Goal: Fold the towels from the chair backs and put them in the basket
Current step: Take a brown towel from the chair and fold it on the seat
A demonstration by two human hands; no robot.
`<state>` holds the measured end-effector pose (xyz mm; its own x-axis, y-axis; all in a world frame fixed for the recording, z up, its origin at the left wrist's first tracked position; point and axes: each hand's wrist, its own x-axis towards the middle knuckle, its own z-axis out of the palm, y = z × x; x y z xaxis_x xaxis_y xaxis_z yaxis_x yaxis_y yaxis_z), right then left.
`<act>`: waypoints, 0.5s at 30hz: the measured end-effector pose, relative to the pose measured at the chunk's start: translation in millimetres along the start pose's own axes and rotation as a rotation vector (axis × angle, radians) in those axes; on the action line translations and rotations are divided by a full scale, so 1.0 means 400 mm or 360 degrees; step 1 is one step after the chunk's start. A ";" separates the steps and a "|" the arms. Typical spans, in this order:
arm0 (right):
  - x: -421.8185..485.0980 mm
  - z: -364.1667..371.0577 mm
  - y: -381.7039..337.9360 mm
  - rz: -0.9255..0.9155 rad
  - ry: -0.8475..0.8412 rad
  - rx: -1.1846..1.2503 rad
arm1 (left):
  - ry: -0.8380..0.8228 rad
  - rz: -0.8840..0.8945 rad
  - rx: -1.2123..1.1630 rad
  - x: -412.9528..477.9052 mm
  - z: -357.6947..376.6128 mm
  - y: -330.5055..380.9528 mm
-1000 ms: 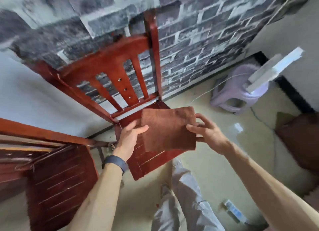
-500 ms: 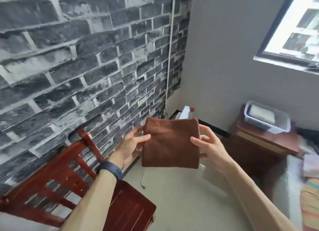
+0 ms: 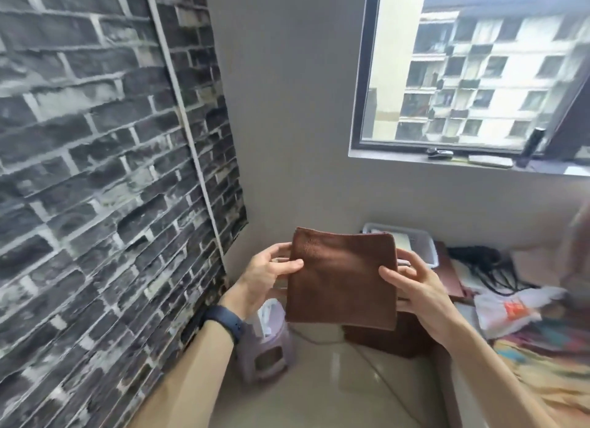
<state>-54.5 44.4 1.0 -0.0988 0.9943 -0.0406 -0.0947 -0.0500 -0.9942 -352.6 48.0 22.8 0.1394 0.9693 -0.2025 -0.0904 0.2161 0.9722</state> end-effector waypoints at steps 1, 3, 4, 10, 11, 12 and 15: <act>0.035 -0.029 0.001 0.0003 0.0022 0.0008 | -0.0023 -0.0012 -0.0004 0.051 0.019 0.005; 0.104 -0.085 0.006 0.0019 0.0064 0.0038 | -0.0046 -0.0047 0.0004 0.149 0.055 0.011; 0.139 -0.111 0.007 0.0027 0.0073 0.0055 | -0.0047 -0.0066 -0.0001 0.196 0.072 0.012; 0.344 -0.239 0.021 0.0121 0.0140 0.0086 | -0.0080 -0.0209 -0.0059 0.463 0.145 0.000; 0.379 -0.258 0.031 0.0148 0.0161 0.0090 | -0.0089 -0.0233 -0.0052 0.510 0.152 -0.006; 0.415 -0.277 0.044 0.0175 0.0185 0.0090 | -0.0101 -0.0261 -0.0038 0.560 0.159 -0.012; 0.522 -0.326 0.083 0.0272 0.0246 0.0100 | -0.0123 -0.0345 -0.0022 0.707 0.174 -0.034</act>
<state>50.7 262.4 -53.4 0.0340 0.9733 -0.2271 -0.1518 -0.2196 -0.9637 -243.2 310.9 -39.5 0.2319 0.8882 -0.3965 -0.0637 0.4207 0.9050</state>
